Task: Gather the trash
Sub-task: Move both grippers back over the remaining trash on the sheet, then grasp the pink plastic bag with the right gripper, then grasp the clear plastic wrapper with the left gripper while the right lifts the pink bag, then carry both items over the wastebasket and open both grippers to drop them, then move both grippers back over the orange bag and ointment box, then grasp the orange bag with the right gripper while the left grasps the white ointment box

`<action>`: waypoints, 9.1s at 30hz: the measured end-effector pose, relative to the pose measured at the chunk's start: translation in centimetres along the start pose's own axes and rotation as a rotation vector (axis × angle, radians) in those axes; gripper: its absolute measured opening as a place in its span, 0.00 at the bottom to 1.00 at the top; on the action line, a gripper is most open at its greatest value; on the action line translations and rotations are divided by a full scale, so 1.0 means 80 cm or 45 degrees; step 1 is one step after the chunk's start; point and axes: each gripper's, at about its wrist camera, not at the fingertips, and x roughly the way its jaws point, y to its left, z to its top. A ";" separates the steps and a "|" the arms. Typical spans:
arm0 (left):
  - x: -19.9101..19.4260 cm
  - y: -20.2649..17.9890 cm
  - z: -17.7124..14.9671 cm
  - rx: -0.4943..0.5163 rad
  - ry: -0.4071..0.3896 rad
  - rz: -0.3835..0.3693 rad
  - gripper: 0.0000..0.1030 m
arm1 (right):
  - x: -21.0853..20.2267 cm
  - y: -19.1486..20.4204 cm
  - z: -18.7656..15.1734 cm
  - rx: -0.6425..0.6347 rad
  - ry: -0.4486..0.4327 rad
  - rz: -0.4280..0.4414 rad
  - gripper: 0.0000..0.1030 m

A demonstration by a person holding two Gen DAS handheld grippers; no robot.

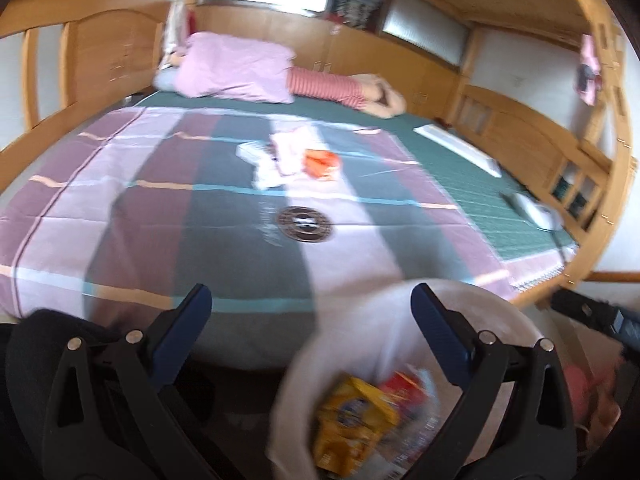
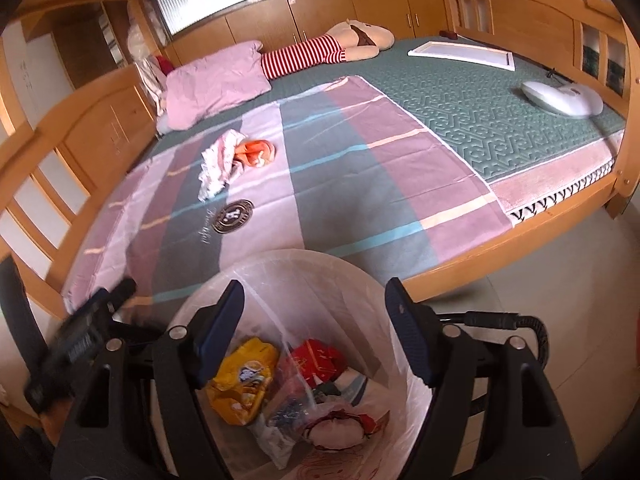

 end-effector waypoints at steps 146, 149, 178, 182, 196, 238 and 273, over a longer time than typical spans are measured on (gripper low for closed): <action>-0.085 -0.043 0.021 0.087 -0.068 0.129 0.17 | 0.023 0.019 -0.045 -0.115 0.264 0.087 0.58; -0.074 -0.043 0.017 0.087 -0.018 0.084 0.17 | -0.001 0.000 -0.026 -0.018 0.139 0.063 0.58; -0.048 -0.122 -0.038 0.420 0.185 -0.233 0.78 | -0.046 -0.019 -0.001 0.109 -0.145 0.102 0.67; -0.061 -0.115 -0.031 0.394 0.072 -0.110 0.80 | -0.046 -0.016 0.000 0.100 -0.146 0.106 0.67; -0.092 -0.072 -0.003 0.184 -0.124 0.054 0.85 | -0.034 0.009 -0.005 -0.054 -0.124 -0.023 0.67; 0.190 0.223 0.113 -0.713 0.312 0.439 0.88 | 0.526 0.284 0.231 -0.692 0.501 0.098 0.48; 0.252 0.190 0.109 -0.757 0.456 0.233 0.91 | 0.450 0.176 0.225 -0.306 0.631 0.241 0.37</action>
